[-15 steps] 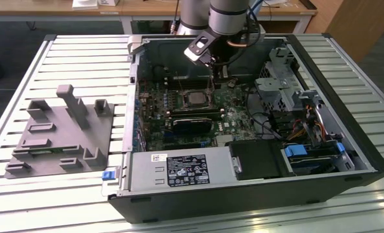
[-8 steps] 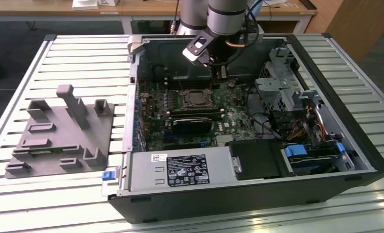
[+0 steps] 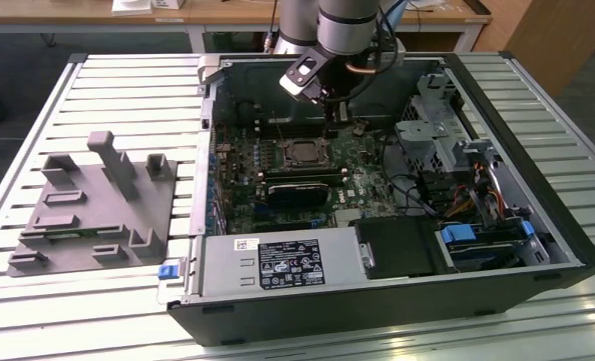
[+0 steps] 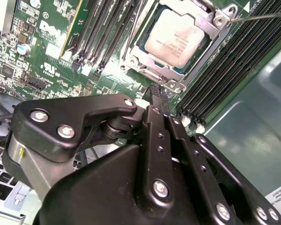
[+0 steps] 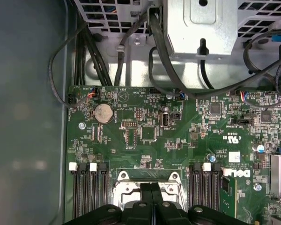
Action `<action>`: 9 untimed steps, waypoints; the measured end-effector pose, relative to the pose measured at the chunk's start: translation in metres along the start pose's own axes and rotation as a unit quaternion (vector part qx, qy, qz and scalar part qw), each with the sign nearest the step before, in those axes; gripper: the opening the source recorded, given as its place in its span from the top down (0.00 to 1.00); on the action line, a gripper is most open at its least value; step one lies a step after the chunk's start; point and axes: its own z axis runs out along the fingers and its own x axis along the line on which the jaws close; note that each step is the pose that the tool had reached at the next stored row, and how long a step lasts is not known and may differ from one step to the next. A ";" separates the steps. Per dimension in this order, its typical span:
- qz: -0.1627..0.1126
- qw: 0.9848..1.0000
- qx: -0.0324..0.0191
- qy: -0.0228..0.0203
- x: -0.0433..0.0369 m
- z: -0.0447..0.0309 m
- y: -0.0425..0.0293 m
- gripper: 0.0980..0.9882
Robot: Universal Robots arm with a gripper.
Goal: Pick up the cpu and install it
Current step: 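Close the cpu cover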
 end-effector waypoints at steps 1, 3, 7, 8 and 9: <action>0.000 1.000 0.000 0.000 0.0000 0.0001 -0.0010 0.99; 0.000 1.000 0.000 0.000 0.0000 0.0001 -0.0019 0.99; 0.000 1.000 0.000 0.000 -0.0006 0.0005 -0.0019 0.99; 0.000 1.000 0.000 0.000 -0.0010 0.0009 -0.0020 0.99; 0.000 1.000 0.000 0.000 -0.0014 0.0016 -0.0022 0.99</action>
